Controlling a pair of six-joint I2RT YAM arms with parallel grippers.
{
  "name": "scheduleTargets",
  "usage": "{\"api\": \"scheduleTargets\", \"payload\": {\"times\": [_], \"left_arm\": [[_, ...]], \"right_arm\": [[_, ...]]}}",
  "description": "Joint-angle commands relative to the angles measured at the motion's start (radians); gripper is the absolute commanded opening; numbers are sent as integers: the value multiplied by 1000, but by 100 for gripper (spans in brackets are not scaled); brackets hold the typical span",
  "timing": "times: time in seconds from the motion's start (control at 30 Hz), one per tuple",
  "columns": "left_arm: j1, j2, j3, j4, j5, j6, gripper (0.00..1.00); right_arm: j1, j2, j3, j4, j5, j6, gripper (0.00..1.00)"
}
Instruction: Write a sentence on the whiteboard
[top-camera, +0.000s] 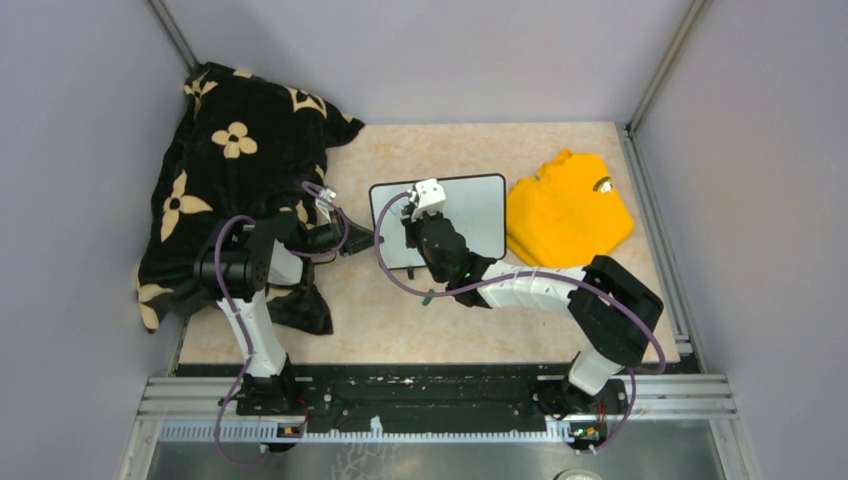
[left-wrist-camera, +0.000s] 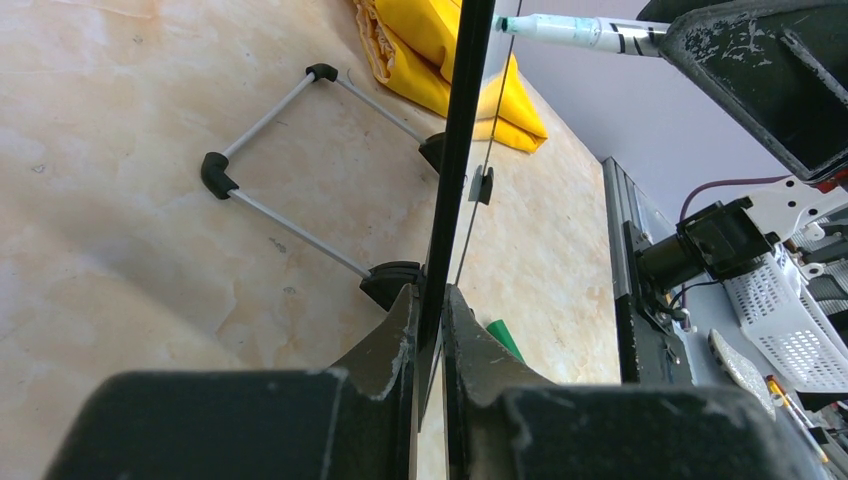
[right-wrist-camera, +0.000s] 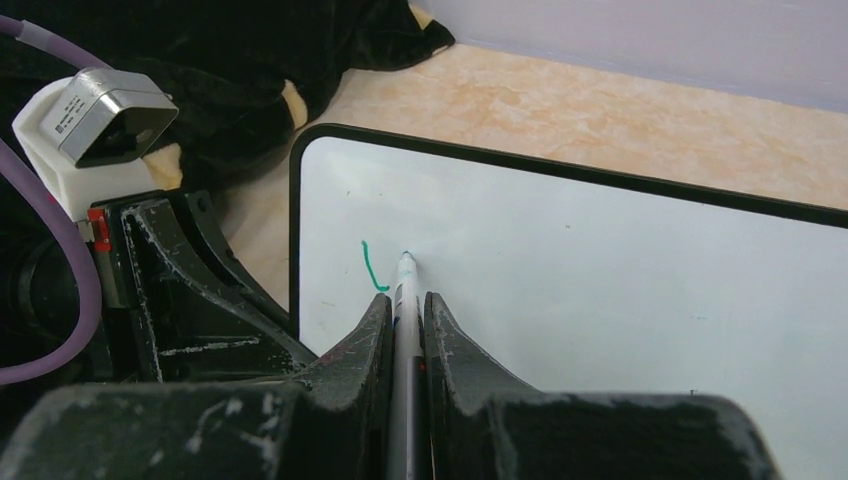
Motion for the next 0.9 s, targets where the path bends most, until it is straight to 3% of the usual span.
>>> {"api": "scheduleTargets", "payload": {"times": [0.0,0.87], "left_arm": [[-4,-18,-6,-6,14,10,0],[-4,-17,-3,-8,17,7,0]], "right_arm": [[-9,5,13,19,-26,25,0],[33,77,38,-58,-132,66,0]]}}
